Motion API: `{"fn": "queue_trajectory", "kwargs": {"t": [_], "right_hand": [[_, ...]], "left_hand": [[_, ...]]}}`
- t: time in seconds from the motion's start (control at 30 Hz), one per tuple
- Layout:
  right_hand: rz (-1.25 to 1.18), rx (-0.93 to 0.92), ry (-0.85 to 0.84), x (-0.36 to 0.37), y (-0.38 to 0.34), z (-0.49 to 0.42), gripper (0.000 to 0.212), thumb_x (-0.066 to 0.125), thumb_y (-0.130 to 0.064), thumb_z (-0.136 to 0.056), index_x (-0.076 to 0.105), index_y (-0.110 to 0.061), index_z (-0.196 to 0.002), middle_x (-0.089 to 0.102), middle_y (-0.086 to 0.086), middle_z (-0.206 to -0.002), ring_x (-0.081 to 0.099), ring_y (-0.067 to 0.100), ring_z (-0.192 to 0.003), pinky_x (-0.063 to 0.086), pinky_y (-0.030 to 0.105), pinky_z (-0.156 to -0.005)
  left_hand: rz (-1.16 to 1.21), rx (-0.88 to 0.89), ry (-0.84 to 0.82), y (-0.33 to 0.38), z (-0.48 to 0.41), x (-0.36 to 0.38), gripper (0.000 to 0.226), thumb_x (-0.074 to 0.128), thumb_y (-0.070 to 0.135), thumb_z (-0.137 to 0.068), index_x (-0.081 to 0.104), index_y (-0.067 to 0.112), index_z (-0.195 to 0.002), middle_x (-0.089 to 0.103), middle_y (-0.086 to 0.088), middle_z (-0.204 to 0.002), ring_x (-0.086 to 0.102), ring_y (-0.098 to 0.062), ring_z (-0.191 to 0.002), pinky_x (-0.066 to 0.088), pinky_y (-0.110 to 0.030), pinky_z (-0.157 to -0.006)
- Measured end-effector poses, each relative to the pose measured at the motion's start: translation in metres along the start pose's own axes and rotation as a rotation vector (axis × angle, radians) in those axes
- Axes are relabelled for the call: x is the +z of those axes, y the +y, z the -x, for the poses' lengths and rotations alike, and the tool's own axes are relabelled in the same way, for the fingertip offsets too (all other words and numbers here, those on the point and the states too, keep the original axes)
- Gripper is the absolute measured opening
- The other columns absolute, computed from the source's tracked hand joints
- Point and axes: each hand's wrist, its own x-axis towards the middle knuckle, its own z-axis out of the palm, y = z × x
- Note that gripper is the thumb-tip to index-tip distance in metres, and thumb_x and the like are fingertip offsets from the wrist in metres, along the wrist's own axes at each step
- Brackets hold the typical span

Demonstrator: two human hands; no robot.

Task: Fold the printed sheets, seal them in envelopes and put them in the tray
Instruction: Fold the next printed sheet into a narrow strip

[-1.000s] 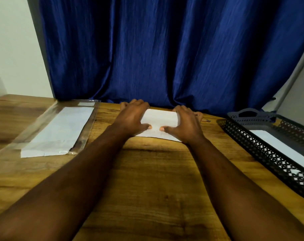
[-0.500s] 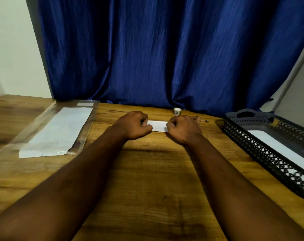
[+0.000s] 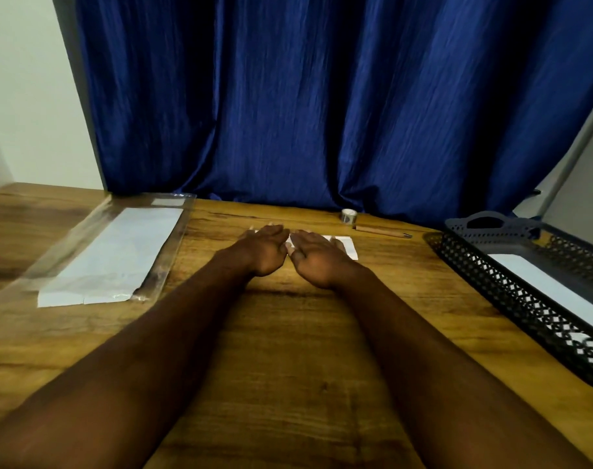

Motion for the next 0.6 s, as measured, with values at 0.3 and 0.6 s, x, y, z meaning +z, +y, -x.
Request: {"fn": "queue_trajectory", "kwargs": {"t": [0.3, 0.6], "right_hand": [[0.044, 0.447, 0.060, -0.005, 0.039, 0.006, 0.065, 0.019, -0.052, -0.111, 0.010, -0.026, -0.170, 0.000, -0.001, -0.178, -0.001, 0.023, -0.164, -0.003, 0.061, -0.128], [0.030, 0.476, 0.143, -0.001, 0.043, 0.009, 0.065, 0.022, -0.049, -0.110, 0.021, -0.020, -0.168, 0.014, 0.003, -0.177, 0.012, 0.027, -0.163, 0.006, 0.062, -0.128]], "left_hand": [[-0.038, -0.237, 0.013, 0.007, 0.005, 0.008, 0.086, 0.013, 0.077, -0.100, 0.004, 0.027, -0.169, -0.005, -0.004, -0.177, -0.006, -0.024, -0.163, -0.005, -0.052, -0.129], [0.061, -0.293, 0.172, 0.005, 0.017, 0.011, 0.103, 0.022, 0.083, -0.096, 0.001, 0.013, -0.168, -0.007, -0.010, -0.176, -0.007, -0.026, -0.163, 0.000, -0.057, -0.130]]}}
